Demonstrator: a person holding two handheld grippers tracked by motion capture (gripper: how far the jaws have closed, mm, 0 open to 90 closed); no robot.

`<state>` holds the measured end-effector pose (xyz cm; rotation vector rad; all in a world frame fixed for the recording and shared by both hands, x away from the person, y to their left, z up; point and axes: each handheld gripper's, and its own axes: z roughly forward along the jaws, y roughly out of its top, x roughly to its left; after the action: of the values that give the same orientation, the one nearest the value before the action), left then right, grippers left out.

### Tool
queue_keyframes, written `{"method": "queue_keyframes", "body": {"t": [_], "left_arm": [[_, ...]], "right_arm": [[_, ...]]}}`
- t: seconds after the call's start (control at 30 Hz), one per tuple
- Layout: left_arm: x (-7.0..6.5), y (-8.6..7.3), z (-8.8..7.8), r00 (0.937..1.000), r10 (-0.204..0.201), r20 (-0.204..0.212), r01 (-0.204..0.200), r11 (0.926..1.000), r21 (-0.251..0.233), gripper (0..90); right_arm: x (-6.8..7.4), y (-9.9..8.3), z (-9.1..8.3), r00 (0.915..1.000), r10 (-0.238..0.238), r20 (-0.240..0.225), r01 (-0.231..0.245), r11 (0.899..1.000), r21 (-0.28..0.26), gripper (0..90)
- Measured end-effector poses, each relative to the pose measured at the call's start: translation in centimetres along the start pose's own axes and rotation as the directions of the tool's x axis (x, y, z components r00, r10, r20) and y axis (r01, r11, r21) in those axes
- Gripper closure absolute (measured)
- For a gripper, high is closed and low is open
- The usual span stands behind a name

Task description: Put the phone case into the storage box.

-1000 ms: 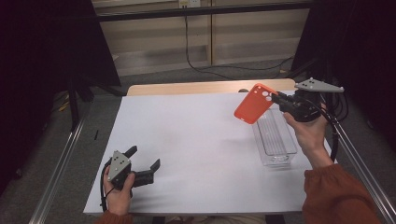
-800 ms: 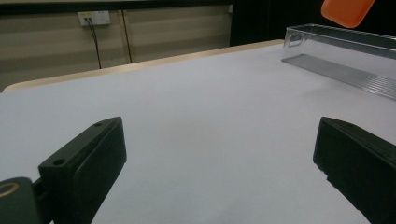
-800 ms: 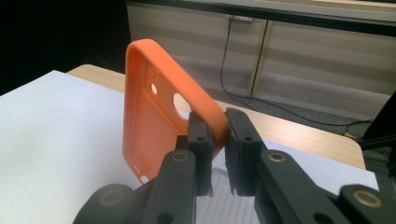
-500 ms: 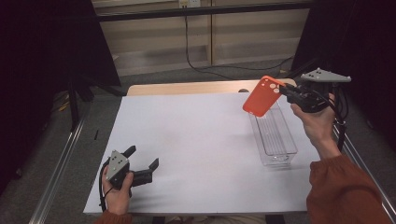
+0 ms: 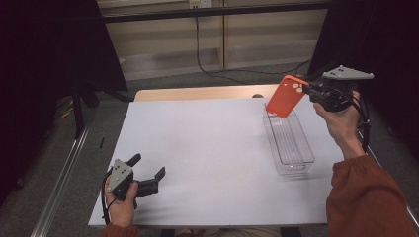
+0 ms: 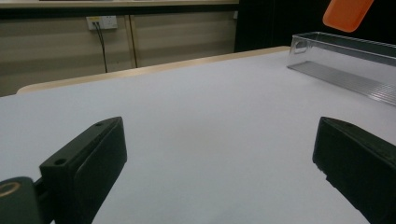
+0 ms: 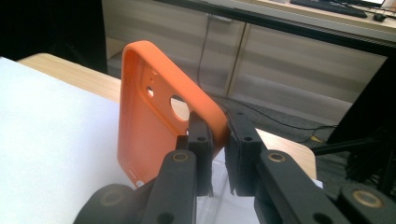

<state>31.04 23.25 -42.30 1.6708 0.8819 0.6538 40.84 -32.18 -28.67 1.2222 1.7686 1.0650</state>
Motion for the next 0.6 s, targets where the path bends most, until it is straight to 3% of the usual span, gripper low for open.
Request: {"method": "queue_keyframes", "body": {"t": [0.47,0.6], "left_arm": [[0.0,-0.1,0.0,1.0,-0.007,-0.003,0.007,1.0,-0.002,2.8],[0.0,-0.1,-0.1,0.9999,-0.004,-0.01,0.004,1.0,0.0,2.5]], "right_arm": [[-1.4,0.3,2.4,0.9989,-0.039,0.025,0.038,0.998,0.047,80.9],[-1.5,0.3,3.3,0.9974,-0.069,0.02,0.068,0.996,0.066,80.9]]}}
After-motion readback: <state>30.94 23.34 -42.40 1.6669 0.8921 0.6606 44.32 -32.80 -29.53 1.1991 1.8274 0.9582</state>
